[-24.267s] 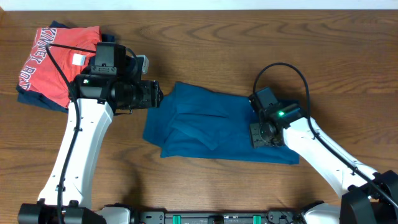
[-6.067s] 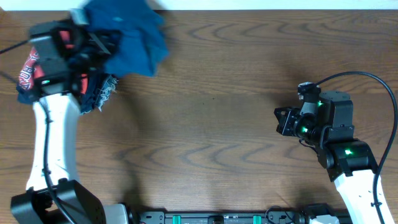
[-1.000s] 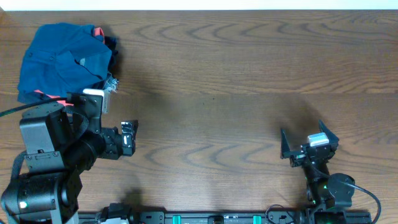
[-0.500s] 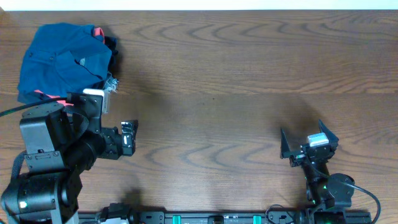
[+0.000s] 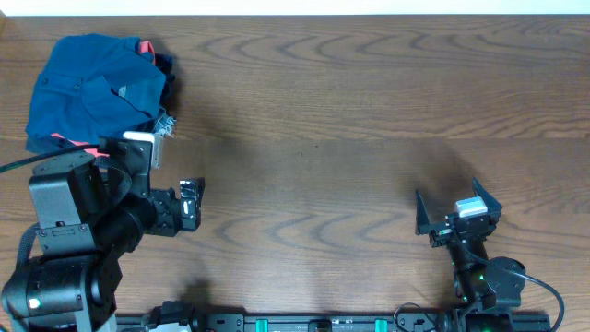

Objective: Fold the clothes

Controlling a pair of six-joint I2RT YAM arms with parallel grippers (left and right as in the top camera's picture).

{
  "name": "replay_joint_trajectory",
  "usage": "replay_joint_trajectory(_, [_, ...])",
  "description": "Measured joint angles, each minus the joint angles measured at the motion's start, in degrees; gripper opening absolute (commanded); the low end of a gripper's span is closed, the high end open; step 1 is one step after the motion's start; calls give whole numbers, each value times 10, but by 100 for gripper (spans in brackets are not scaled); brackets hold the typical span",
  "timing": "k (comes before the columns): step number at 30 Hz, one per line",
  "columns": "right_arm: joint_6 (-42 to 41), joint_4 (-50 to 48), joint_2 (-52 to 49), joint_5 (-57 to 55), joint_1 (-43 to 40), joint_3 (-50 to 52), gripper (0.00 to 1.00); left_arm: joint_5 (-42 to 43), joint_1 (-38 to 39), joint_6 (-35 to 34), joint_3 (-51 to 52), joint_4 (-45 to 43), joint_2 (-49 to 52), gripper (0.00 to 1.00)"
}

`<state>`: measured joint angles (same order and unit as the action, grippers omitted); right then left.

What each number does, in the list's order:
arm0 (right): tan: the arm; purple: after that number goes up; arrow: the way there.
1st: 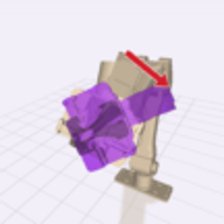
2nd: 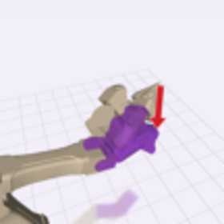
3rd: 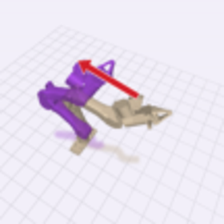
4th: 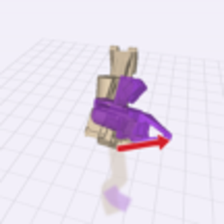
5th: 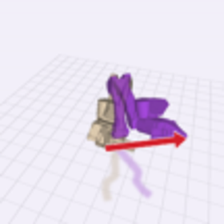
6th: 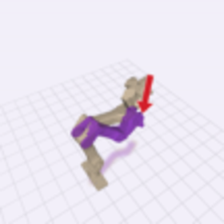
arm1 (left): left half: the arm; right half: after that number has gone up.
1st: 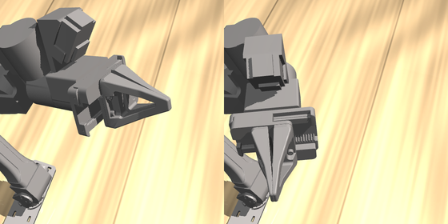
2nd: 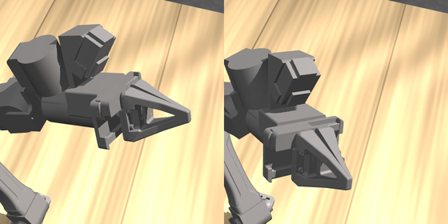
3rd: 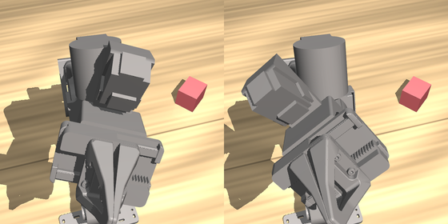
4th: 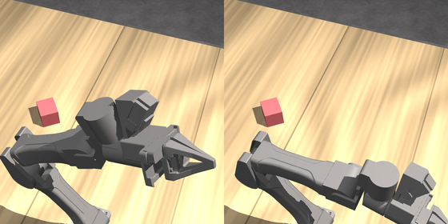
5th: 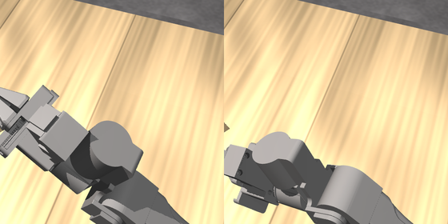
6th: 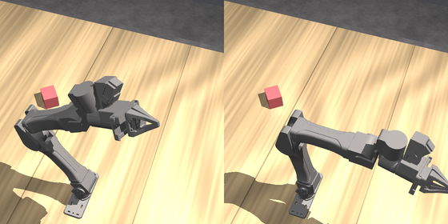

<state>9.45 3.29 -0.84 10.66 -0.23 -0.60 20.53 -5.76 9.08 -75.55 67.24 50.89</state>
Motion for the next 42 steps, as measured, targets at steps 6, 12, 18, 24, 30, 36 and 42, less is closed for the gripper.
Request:
replay_joint_trajectory(6, [0,0,0,0,0,0,99,-4,9,2,1,-6,-4,98])
replay_joint_trajectory(12, [0,0,0,0,0,0,99,-60,57,6,56,-149,-50,98])
replay_joint_trajectory(18, [0,-1,0,0,0,0,99,-103,70,9,214,-344,-152,98])
replay_joint_trajectory(24, [0,-1,0,0,0,0,99,-119,70,3,366,-433,-264,98])
replay_joint_trajectory(30, [0,-1,0,0,0,0,99,-120,70,-2,497,-529,-378,98])
replay_joint_trajectory(36, [0,-1,0,1,0,0,99,-124,70,-3,624,-619,-467,98])
replay_joint_trajectory(42, [0,-1,1,1,0,0,99,-127,70,-3,708,-710,-502,98])
